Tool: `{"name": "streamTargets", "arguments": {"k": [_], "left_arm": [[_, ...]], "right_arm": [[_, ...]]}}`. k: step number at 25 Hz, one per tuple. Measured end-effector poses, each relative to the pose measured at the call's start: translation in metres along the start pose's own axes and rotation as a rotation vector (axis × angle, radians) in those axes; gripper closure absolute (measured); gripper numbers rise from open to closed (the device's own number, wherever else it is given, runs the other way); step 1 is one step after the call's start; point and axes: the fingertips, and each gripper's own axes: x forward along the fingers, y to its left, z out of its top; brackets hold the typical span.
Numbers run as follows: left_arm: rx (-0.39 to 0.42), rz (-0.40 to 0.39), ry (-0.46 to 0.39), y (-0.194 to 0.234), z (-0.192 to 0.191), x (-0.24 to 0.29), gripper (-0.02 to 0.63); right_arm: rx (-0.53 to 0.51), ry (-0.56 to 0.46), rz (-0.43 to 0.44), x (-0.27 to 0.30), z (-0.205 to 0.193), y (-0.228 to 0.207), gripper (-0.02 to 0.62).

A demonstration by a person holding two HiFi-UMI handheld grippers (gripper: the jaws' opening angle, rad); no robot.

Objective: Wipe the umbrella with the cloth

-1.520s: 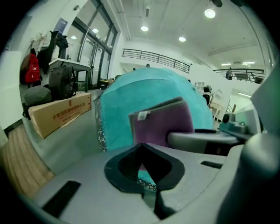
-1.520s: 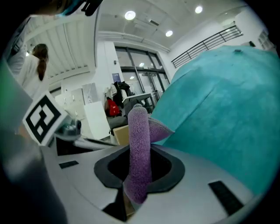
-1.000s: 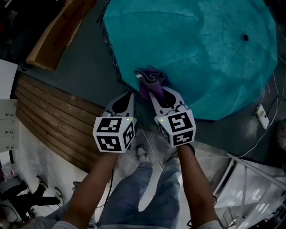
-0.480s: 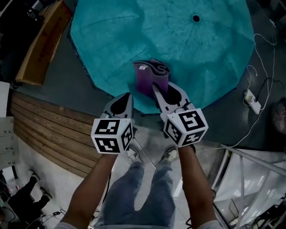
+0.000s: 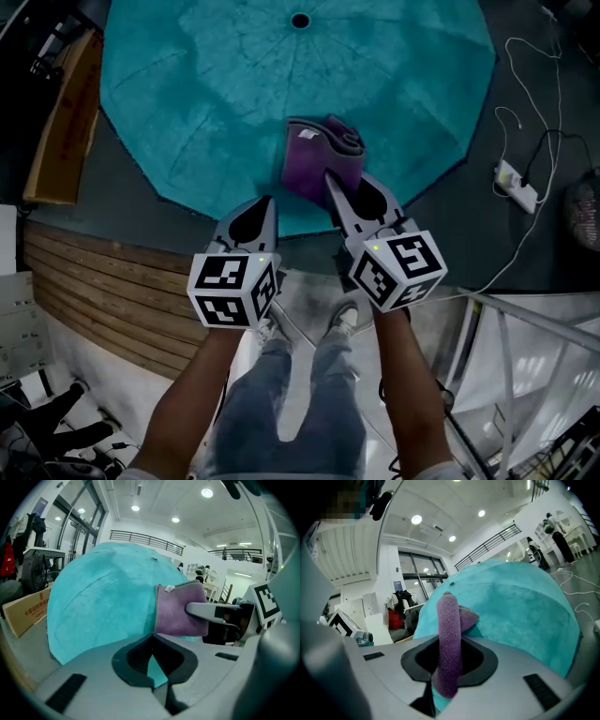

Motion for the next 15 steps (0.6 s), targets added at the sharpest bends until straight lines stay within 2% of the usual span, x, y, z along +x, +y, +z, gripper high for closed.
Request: {"name": "streamTargets", "arguments": {"k": [6, 15], "left_arm": [[0.045, -0.059, 0.025, -0.067, -0.003, 0.028, 0.600], [0.108, -0.111, 0.035, -0.144, -0.008, 0.075, 0.600]], "right_arm": [[0.070, -0.044, -0.083, -0.048, 0.010, -0.071, 0.518], [0.141, -0.058, -0.176, -0.095, -0.009, -0.170, 0.518]]}}
